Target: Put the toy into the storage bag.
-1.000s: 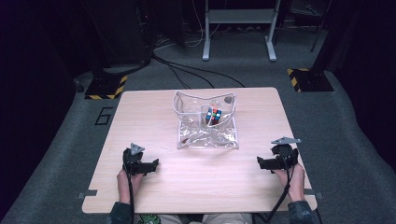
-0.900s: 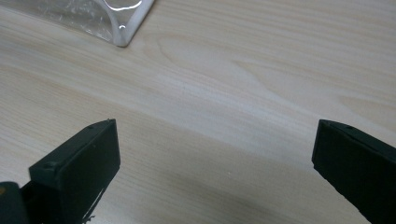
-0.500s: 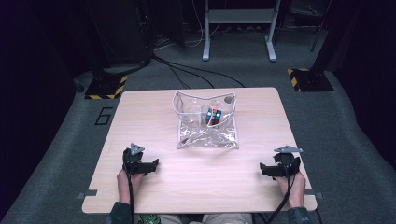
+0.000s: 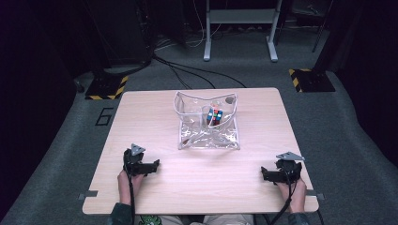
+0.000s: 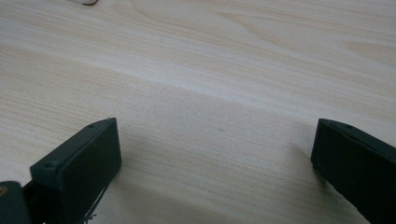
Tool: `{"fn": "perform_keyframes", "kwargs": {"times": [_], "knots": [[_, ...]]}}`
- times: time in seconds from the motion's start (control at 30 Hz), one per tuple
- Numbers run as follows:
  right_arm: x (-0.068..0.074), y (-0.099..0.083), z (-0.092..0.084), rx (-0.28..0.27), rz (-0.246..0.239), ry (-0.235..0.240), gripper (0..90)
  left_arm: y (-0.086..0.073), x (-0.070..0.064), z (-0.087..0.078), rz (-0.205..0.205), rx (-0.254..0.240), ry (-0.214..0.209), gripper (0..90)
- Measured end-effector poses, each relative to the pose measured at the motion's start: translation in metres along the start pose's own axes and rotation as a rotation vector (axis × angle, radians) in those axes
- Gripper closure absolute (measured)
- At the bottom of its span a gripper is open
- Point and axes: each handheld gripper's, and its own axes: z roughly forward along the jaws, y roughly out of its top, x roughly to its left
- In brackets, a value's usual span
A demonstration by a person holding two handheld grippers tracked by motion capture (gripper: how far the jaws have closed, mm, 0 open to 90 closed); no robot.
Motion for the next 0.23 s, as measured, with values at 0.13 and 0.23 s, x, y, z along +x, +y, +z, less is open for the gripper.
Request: {"fn": "perform_keyframes", "kwargs": {"times": [0.13, 0.23], "knots": [[-0.0002, -0.0002, -0.0001, 0.0, -0.003, 0.002, 0.8, 0.0, 0.0001, 0.0, 0.001, 0.0, 0.0, 7.7], [0.0, -0.0009, -0.0008, 0.003, 0.001, 0.002, 0.0, 0.0, -0.0001, 0.0, 0.0, -0.001, 0.002, 7.7]]}}
